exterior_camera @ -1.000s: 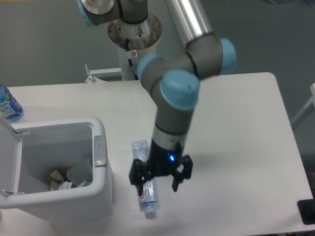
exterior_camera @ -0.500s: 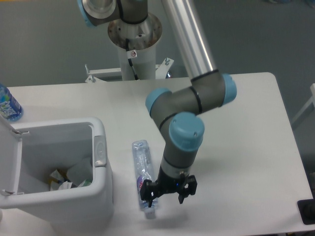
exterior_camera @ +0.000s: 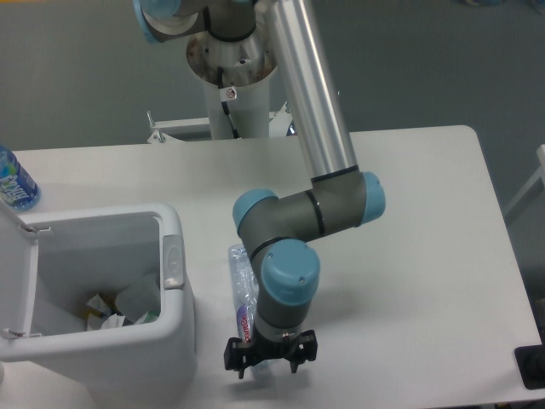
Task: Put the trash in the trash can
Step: 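Lower the gripper around the bottle's labeled end and close, then lift the clear bottle off the table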
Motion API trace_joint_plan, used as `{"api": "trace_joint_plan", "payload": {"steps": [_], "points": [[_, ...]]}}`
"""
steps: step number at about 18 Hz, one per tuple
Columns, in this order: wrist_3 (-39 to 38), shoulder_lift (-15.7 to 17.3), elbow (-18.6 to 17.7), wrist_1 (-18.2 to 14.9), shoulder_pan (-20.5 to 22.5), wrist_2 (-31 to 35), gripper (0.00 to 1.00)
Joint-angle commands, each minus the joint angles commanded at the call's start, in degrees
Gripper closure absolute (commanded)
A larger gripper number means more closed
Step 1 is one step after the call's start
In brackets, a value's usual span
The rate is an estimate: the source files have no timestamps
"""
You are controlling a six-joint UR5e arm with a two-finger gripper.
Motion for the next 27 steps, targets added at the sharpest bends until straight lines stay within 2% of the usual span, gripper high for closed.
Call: {"api": "trace_joint_plan", "payload": {"steps": [4, 5, 7, 13, 21, 22, 27], "points": [[0.0, 0.4, -1.1, 0.0, -0.6, 0.7, 0.02], [0.0, 0.5, -1.2, 0.0, -0.6, 0.7, 0.08], [0.0, 0.8, -1.8, 0.0, -0.6, 1.4, 0.29], [0.4, 1.9, -3.1, 0.0, -0.6, 1.8, 0.62], [1.1, 2.4, -2.5, 0.0, -0.5, 1.7, 0.68], [1.1, 2.3, -2.1, 0.1, -0.5, 1.8, 0.72], [3.6, 3.4, 0.8, 0.0, 1.3, 2.0, 0.75]]}}
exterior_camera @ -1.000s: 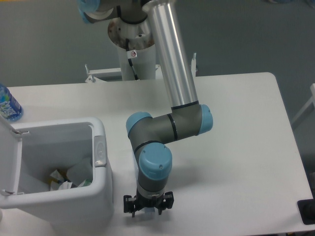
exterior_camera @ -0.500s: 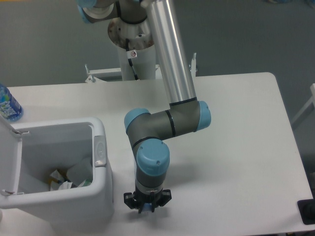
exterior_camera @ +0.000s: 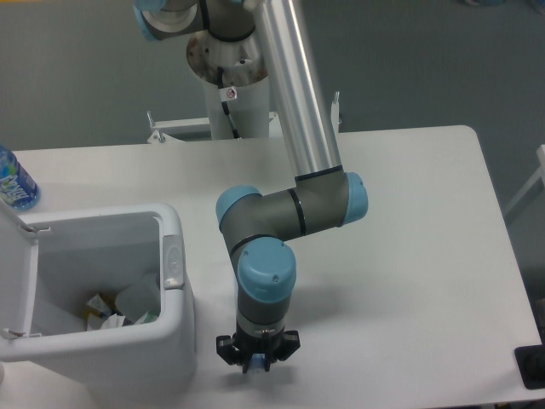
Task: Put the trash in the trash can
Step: 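Lift the clear bottle off the table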
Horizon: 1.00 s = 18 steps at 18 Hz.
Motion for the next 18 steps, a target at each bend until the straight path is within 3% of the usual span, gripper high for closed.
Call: {"api": "trace_joint_plan", "payload": {"steps": [7, 11, 18], "points": [[0.0, 8.2, 7.4, 1.6, 5.9, -0.1, 0.75], [-10.6, 11.2, 12.7, 6.8, 7.0, -0.3, 0.75], [-14.7, 18.5, 12.8, 7.7, 4.1, -0.4, 0.75]]}}
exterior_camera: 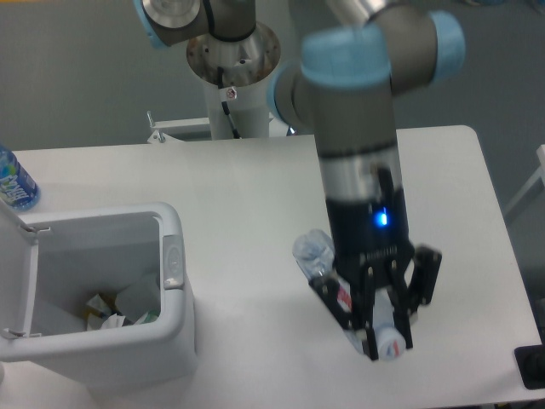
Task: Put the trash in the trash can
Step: 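Lift the clear bottle off the table, then carry the bottle over the bin and lower it inside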
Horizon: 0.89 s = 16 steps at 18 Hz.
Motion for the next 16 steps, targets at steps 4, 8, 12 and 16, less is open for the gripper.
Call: {"api": "trace_joint_plan", "payload": {"steps": [4, 8, 12, 16], "points": [[0.0, 1.2, 0.2, 0.0, -5.1, 0.1, 0.75], [-1.9, 2.6, -1.8, 0.0, -9.9, 0.3, 0.75], [-2.3, 2.6, -0.3, 0.0, -13.5, 0.1, 0.75], [-2.1, 2.2, -3.2, 0.0, -18.5, 0.0, 0.75]]}}
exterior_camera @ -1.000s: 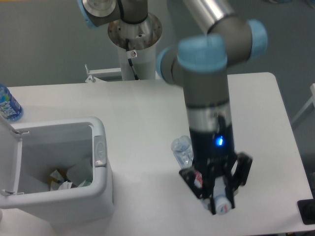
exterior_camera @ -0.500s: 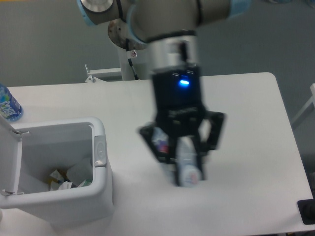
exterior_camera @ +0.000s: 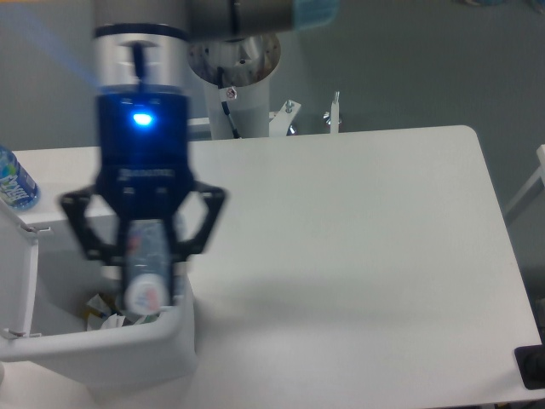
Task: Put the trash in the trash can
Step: 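Carry the bottle over the bin and lower it inside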
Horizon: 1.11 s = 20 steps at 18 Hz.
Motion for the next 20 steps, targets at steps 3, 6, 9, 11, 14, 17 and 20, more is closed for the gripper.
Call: {"api": "trace_joint_plan", "payload": {"steps": [3, 6, 9, 11, 14, 17, 20], "points": [[0.2, -1.5, 0.0, 0.0, -1.1, 0.0, 0.75], [0.4, -2.7, 1.0, 0.0, -1.1, 0.0, 0.74], [0.9, -3.8, 0.9, 0.0, -1.1, 0.0, 0.53], [1.6, -4.5, 0.6, 0.0, -1.1, 0.1, 0.36], [4.2, -3.6, -0.2, 0.0, -1.0, 0.3, 0.00], [4.4, -1.2, -2.1, 0.0, 1.5, 1.5, 0.00], [4.8, 1.1, -3.2, -0.3, 7.7, 3.2, 0.00]]}}
